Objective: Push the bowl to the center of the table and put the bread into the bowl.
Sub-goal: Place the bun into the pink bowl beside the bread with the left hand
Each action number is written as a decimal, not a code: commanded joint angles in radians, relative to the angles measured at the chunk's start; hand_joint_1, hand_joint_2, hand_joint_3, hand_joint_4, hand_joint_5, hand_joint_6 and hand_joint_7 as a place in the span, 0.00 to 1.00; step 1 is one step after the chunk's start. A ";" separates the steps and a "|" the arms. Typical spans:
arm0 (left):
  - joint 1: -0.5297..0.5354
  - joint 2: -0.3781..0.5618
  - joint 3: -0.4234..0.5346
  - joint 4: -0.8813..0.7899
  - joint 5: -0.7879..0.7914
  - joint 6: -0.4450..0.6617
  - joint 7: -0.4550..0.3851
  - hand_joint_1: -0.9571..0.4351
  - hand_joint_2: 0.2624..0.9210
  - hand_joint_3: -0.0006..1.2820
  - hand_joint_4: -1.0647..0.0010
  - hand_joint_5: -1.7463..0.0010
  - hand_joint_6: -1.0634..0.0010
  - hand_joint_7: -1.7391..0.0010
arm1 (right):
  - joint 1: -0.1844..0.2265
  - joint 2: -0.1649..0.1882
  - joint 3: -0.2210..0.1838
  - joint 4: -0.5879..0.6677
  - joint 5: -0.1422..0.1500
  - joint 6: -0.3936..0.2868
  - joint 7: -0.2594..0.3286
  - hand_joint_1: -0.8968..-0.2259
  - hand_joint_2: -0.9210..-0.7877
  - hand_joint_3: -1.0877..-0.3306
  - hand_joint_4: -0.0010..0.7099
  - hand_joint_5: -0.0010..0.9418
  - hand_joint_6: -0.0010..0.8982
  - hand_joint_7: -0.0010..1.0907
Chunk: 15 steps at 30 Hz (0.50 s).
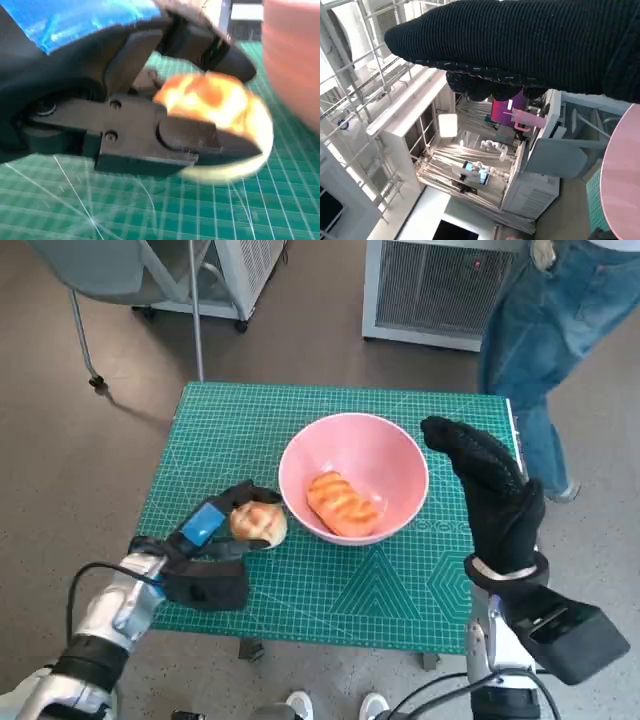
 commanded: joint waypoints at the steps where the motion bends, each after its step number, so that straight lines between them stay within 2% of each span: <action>1: 0.025 0.043 0.075 -0.092 -0.029 0.010 0.005 0.69 1.00 0.05 0.32 0.32 0.43 0.35 | 0.016 0.007 0.001 0.011 -0.007 0.008 -0.008 0.41 0.00 0.31 0.29 0.01 0.00 0.57; 10: -0.007 0.065 0.217 -0.323 0.022 0.101 0.068 0.69 1.00 0.03 0.27 0.37 0.43 0.34 | 0.014 0.005 -0.003 0.020 -0.001 0.007 -0.002 0.41 0.00 0.31 0.29 0.01 0.00 0.57; 15: -0.066 0.042 0.242 -0.423 0.068 0.118 0.128 0.69 1.00 0.03 0.27 0.36 0.40 0.37 | 0.011 0.004 -0.004 0.024 0.002 0.009 0.000 0.40 0.00 0.32 0.29 0.01 0.00 0.57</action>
